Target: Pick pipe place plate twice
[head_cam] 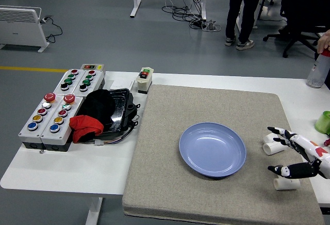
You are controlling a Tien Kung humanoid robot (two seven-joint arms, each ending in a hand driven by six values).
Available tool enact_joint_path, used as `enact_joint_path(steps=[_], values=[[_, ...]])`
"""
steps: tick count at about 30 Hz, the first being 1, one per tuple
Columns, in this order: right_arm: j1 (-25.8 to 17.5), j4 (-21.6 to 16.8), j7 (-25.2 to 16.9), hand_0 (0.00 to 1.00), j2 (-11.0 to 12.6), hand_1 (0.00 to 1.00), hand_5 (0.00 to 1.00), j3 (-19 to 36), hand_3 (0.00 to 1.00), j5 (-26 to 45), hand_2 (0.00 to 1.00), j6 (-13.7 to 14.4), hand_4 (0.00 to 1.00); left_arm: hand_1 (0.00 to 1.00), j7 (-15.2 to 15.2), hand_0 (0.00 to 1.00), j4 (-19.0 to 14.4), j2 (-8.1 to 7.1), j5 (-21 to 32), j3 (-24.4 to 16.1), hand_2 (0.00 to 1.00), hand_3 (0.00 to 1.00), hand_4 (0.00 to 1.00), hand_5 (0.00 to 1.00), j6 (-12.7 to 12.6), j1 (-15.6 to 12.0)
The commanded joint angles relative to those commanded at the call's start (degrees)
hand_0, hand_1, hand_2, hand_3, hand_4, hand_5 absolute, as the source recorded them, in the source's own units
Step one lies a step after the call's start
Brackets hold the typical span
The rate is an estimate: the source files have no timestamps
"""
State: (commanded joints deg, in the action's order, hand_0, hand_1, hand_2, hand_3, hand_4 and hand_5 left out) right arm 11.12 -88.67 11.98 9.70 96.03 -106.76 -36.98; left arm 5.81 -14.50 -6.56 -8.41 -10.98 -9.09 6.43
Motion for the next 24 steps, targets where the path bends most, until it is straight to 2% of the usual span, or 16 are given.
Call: enact_joint_path(steps=[3,6,10,11,22,24], values=[[-0.12,0.44,0.77,0.998,0.32,0.976,0.212,-0.69,0.998,-4.47,0.998,0.0,0.841,0.589,-0.01,0.625,0.01,-0.04,0.05,0.06,0.544,0.577,0.203,0.998,-0.02,0.1],[-0.19,0.93,0.72,0.998,0.73,0.974,0.181,-1.36,0.998,-11.92,0.998,0.0,0.825,0.589,-0.03,0.625,0.04,-0.09,0.1,0.09,0.538,0.577,0.204,0.998,-0.04,0.16],[-0.07,2.04,-1.42,0.998,1.38,0.974,0.181,-2.42,0.998,-21.32,0.998,0.0,0.825,0.589,-0.04,0.625,0.05,-0.13,0.16,0.14,0.538,0.577,0.204,0.998,-0.04,0.3],[-0.08,2.19,-2.02,0.998,1.55,0.969,0.119,-2.73,0.96,-23.24,0.998,0.0,0.802,0.589,-0.07,0.625,0.06,-0.13,0.25,0.19,0.536,0.576,0.203,0.998,-0.05,0.33],[0.45,2.72,-4.61,0.998,1.64,0.967,0.126,-4.9,0.958,-23.24,0.998,0.0,0.807,0.588,-0.06,0.625,0.05,-0.11,0.22,0.15,0.534,0.576,0.204,0.998,-0.03,0.36],[0.79,2.97,-4.88,0.998,1.67,0.954,0.116,-5.5,0.932,-23.24,0.998,0.0,0.785,0.588,-0.04,0.625,0.05,-0.11,0.17,0.12,0.533,0.576,0.204,0.998,-0.03,0.37]])
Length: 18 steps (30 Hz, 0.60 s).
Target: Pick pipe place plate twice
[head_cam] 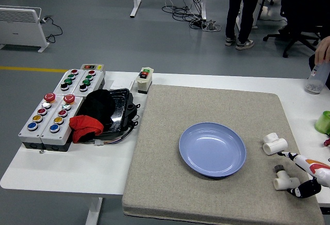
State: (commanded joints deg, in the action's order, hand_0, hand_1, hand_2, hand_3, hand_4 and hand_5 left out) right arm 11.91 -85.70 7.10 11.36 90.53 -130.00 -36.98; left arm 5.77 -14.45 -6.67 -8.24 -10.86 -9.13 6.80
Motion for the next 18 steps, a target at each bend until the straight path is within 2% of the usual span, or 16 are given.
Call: enact_joint_path(steps=[4,5,10,11,16,17,18], values=[[0.64,1.1,-0.24,0.998,-0.05,0.954,0.116,-0.66,0.932,0.0,0.998,0.0,0.785,0.588,-0.02,0.625,0.01,-0.01,0.06,0.05,0.533,0.576,0.204,0.998,-0.01,0.01],[0.77,1.39,-0.33,0.966,-0.05,0.908,0.08,-0.8,0.86,0.0,0.954,0.0,0.733,0.587,-0.01,0.625,0.01,-0.01,0.03,0.03,0.529,0.576,0.205,0.998,-0.01,0.01],[1.51,3.06,-0.74,0.966,0.0,0.908,0.08,-1.66,0.86,0.0,0.954,0.0,0.733,0.587,-0.01,0.625,0.02,0.03,0.18,0.04,0.529,0.576,0.205,0.998,-0.06,-0.02],[1.61,3.25,-0.72,0.85,-0.02,0.806,0.042,-1.74,0.823,0.0,0.859,0.0,0.656,0.588,0.01,0.625,0.02,0.04,0.13,0.01,0.53,0.576,0.205,0.998,-0.07,-0.03],[1.88,3.83,-0.94,0.85,-0.22,0.806,0.042,-1.57,0.823,0.0,0.859,0.0,0.656,0.588,0.23,0.625,0.03,0.07,-0.45,-0.39,0.53,0.576,0.205,0.998,-0.08,-0.21],[1.9,3.9,-0.9,0.636,-0.2,0.658,0.002,-1.53,0.76,0.0,0.685,0.0,0.542,0.588,0.27,0.625,0.03,0.07,-0.56,-0.46,0.531,0.576,0.204,0.998,-0.07,-0.24],[1.88,4.0,-0.77,0.636,-0.17,0.658,0.002,-1.45,0.76,0.0,0.685,0.0,0.542,0.588,0.33,0.625,0.03,0.07,-0.73,-0.56,0.531,0.576,0.204,0.998,-0.07,-0.29]])
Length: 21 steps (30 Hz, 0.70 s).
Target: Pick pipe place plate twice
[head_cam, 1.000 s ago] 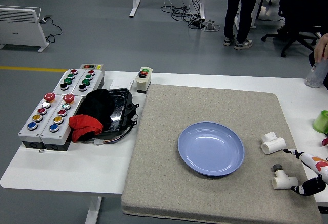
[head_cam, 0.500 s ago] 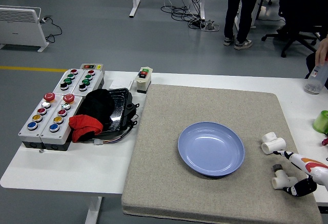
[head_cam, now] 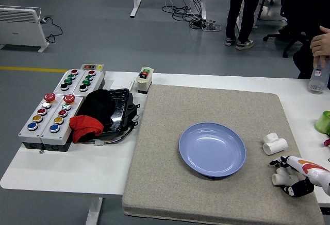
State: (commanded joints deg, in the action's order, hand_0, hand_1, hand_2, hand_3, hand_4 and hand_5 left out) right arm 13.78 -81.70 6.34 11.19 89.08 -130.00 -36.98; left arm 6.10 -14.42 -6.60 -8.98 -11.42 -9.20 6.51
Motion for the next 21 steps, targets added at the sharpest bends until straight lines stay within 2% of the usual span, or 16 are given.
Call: enact_joint_path(steps=[4,5,10,11,13,21], values=[[-0.18,0.1,0.39,0.636,-0.03,0.658,0.002,0.36,0.76,0.0,0.685,0.0,0.542,0.588,0.11,0.625,0.0,0.03,-0.29,-0.22,0.531,0.576,0.204,0.998,-0.01,-0.09],[-0.22,0.1,0.41,0.467,-0.05,0.551,0.002,0.43,0.73,0.0,0.597,0.0,0.508,0.588,0.12,0.625,0.0,0.03,-0.33,-0.24,0.534,0.576,0.205,0.998,-0.01,-0.1],[-0.19,-0.47,0.1,0.467,-0.16,0.551,0.002,0.62,0.73,0.0,0.597,0.0,0.508,0.588,0.28,0.625,-0.02,0.04,-0.75,-0.5,0.534,0.576,0.205,0.998,0.01,-0.18],[-0.08,-0.72,0.11,0.389,-0.28,0.497,0.002,0.67,0.711,0.0,0.571,0.06,0.489,0.59,0.29,0.625,-0.03,0.04,-0.77,-0.53,0.535,0.577,0.204,0.998,0.02,-0.21],[0.46,-1.43,0.44,0.389,-0.62,0.497,0.002,0.38,0.711,0.0,0.571,0.39,0.489,0.59,0.32,0.625,-0.03,0.02,-0.83,-0.62,0.535,0.577,0.204,0.998,0.01,-0.25],[5.3,-3.78,-0.67,0.365,-2.28,0.483,0.002,-4.66,0.704,1.31,0.567,2.61,0.466,0.591,0.34,0.625,-0.08,-0.01,-0.81,-0.6,0.534,0.577,0.204,0.998,0.05,-0.42]])
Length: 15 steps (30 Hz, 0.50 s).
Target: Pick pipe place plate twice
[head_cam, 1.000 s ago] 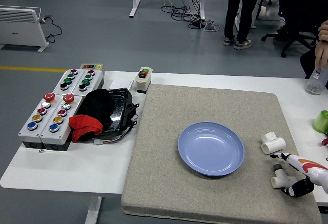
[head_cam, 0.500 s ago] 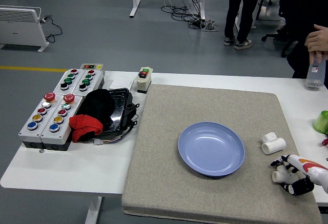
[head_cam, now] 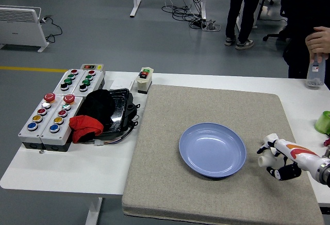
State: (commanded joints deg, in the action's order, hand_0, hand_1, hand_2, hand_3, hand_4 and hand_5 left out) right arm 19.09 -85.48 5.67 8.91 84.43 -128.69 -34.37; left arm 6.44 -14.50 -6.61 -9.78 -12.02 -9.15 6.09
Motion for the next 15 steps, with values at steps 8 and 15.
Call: enact_joint_path(steps=[8,15], values=[[9.08,5.61,-0.81,0.388,-4.82,0.51,0.002,-7.34,0.712,-0.17,0.577,1.96,0.468,0.591,-0.25,0.625,-0.06,-0.14,0.93,0.47,0.536,0.577,0.204,0.998,-0.02,0.31],[14.56,13.61,0.42,0.818,-6.82,0.811,0.144,-13.53,0.938,-1.31,0.939,-0.96,0.666,0.591,-0.33,0.627,-0.08,-0.14,1.32,0.64,0.536,0.577,0.204,0.998,-0.04,0.5]])
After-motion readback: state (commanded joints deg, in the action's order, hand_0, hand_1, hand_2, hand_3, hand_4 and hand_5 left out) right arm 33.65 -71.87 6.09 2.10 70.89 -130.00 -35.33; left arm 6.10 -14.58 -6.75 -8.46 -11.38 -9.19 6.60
